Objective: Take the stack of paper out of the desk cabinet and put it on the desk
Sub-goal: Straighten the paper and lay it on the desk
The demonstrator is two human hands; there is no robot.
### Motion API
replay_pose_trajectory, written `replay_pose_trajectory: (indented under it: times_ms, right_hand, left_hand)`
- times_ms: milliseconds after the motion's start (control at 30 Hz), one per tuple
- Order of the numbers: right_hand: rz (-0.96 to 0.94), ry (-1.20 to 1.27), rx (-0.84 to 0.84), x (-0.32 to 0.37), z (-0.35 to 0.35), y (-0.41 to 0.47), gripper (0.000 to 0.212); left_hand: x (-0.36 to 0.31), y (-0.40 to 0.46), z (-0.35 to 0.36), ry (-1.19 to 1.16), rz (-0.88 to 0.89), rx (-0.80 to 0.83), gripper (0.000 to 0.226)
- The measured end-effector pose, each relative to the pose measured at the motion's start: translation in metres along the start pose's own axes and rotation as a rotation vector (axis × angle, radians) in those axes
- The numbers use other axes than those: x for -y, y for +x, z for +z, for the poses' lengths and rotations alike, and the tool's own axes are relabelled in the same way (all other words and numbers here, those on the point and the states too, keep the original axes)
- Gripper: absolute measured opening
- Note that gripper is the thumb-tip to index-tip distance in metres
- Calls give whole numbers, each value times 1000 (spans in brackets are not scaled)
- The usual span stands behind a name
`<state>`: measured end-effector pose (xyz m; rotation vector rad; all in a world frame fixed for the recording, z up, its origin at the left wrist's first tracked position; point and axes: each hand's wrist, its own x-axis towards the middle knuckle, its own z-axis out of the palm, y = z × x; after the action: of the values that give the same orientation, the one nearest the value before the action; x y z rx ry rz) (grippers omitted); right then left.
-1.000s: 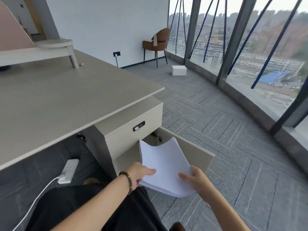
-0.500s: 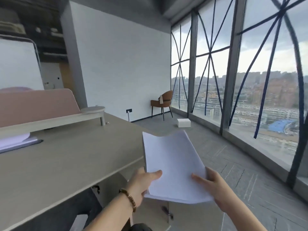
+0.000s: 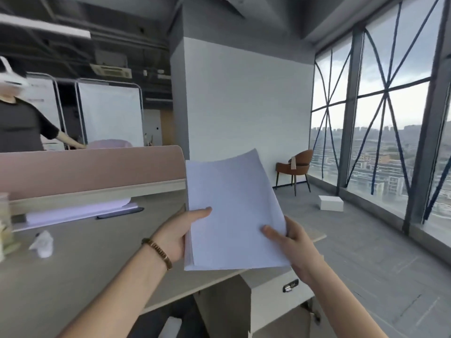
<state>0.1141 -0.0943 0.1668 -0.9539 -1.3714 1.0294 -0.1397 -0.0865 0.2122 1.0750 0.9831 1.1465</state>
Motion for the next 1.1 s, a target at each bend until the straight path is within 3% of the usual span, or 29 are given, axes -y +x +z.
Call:
replay_pose_trajectory:
  times_ms: [300, 433, 633, 900, 1100]
  right_hand:
    - [56, -29, 171, -33, 100, 67, 31]
    - [144, 22, 253, -46, 122, 111, 27]
    - [88, 25, 251, -53, 143, 179, 27]
    - [-47, 43, 56, -90, 166, 190, 24]
    - [-22, 23, 57, -104, 165, 182, 27]
  left_hand:
    - [16, 33, -108, 4, 230, -322, 33]
    - [22, 56, -139, 29, 329, -384, 34]
    - [35, 89, -164, 83, 405, -427, 34]
    - [60, 110, -168, 166, 328, -473, 17]
    - [73, 110, -172, 92, 235, -454, 17]
